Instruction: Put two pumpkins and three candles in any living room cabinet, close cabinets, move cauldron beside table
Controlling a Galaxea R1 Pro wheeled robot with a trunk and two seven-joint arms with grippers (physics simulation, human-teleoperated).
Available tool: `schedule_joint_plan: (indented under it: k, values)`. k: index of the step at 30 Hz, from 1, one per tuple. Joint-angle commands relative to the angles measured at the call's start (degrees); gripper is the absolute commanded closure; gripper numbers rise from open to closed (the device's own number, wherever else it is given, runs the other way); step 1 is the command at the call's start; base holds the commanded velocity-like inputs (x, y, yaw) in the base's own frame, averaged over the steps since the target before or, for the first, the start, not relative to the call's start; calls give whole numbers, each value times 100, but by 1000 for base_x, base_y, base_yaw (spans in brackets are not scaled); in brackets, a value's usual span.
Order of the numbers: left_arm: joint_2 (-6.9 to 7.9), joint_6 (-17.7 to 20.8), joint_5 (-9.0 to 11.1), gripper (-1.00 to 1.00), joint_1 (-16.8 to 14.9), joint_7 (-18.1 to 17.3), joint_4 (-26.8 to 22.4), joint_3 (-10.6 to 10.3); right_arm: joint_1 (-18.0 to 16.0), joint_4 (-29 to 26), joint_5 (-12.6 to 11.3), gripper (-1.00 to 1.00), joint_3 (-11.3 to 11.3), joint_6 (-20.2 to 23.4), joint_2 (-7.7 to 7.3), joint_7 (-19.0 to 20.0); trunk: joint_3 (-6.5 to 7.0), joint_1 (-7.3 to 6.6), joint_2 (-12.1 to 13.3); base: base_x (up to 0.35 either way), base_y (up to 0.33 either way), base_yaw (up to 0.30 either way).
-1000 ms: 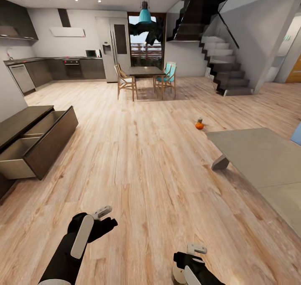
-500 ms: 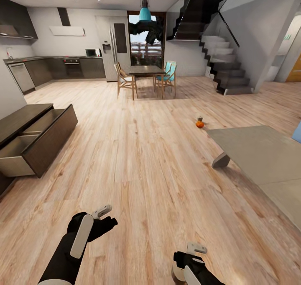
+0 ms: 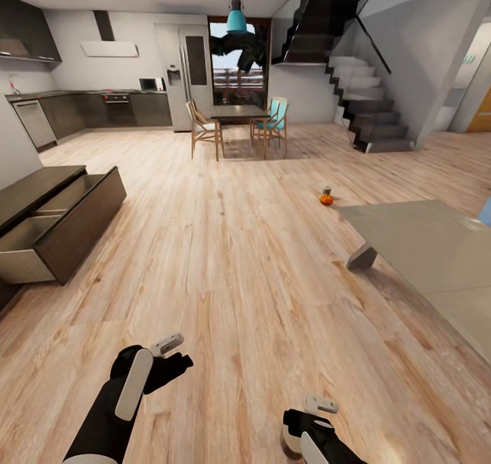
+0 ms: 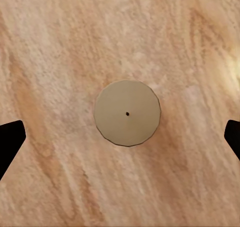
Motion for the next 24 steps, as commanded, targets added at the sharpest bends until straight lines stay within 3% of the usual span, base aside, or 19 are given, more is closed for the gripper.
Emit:
schedule_joint_plan:
  k: [1, 15, 18, 21, 22, 23, 24]
  values:
    - [-8, 16, 64, -100, -3, 52, -8, 9, -3, -11, -36, -100, 33, 27, -7, -49, -23, 22, -44, 0, 0, 0]
    - [-8, 35, 112, -100, -3, 43, -14, 9, -3, -11, -33, -100, 24, 34, -15, -41, -275, 329, -605, 0, 0, 0]
    - [-3, 98, 203, -100, -4, 43, -134, 10, -3, -11, -24, -100, 35, 34, -14, -41, -329, 395, -726, 0, 0, 0]
    - [-5, 270, 466, -100, 13, 43, -768, -5, -3, -11, -15, -100, 45, 34, -14, -41, -383, 461, -846, 0, 0, 0]
    - [3, 309, 705, -100, 79, 43, -1123, -14, -3, -11, -12, -100, 52, 34, -14, -41, -401, 483, -886, 0, 0, 0]
    - [8, 317, 787, -100, 111, 43, -1210, -20, -3, -11, -10, -100, 53, 34, -14, -41, -418, 505, -926, 0, 0, 0]
    - [25, 333, 1010, -100, 192, 43, -1389, -39, -3, -11, -7, -100, 58, 34, -14, -38, -436, 527, -966, 0, 0, 0]
